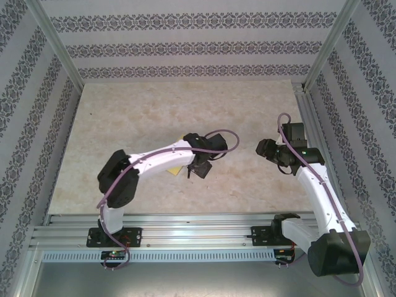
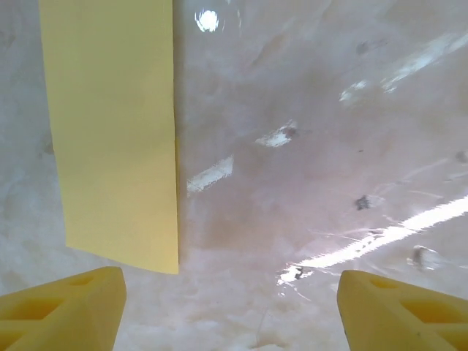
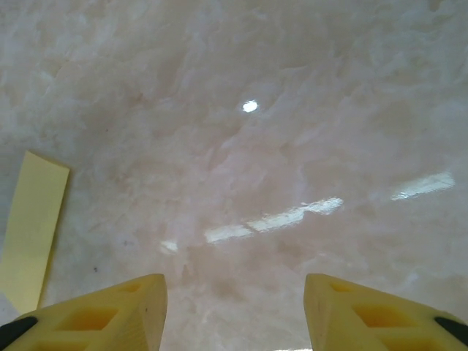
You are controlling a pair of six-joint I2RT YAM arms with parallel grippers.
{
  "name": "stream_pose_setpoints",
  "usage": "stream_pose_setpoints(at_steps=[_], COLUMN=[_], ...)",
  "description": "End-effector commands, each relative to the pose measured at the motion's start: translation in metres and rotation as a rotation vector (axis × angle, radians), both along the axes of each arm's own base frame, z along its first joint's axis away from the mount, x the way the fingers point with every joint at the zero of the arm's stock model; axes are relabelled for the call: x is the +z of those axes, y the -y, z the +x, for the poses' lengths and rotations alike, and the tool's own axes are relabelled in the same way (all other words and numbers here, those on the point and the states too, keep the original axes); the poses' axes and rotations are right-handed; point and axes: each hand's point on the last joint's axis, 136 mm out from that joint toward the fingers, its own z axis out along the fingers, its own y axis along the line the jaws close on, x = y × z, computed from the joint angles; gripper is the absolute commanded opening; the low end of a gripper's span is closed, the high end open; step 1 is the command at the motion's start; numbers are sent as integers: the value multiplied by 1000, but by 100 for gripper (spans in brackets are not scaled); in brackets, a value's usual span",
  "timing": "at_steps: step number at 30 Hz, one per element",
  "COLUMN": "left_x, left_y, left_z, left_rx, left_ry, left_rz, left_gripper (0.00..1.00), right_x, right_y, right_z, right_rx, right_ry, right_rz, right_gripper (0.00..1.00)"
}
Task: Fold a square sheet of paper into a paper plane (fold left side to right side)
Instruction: Turn over the paper at the center of the table.
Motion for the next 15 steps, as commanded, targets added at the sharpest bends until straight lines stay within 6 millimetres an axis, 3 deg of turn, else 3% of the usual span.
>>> stream_pose_setpoints(at_steps=[1,4,7,11,15], left_x=[23,38,47,51,48], left_y=[-3,-31,-61,-96,-116], left_z=[7,12,14,13,13], left_rx=[51,139,238,352,437], left_ry=[-14,-1,16,29,19], left_rz=[-253,-402,-559,-717,-843], left_gripper=[79,82,85,87,89], right_x=[12,7,2,-3,-21], right_y=[-28,-60,-104,-182,-255], right_z=[13,20,30,44,58], right_rx=[57,112,184,297,388], right_ry=[61,57,47,34,-10], right_rz=[158,230,294,419,485], right_gripper=[50,50,49,40,36])
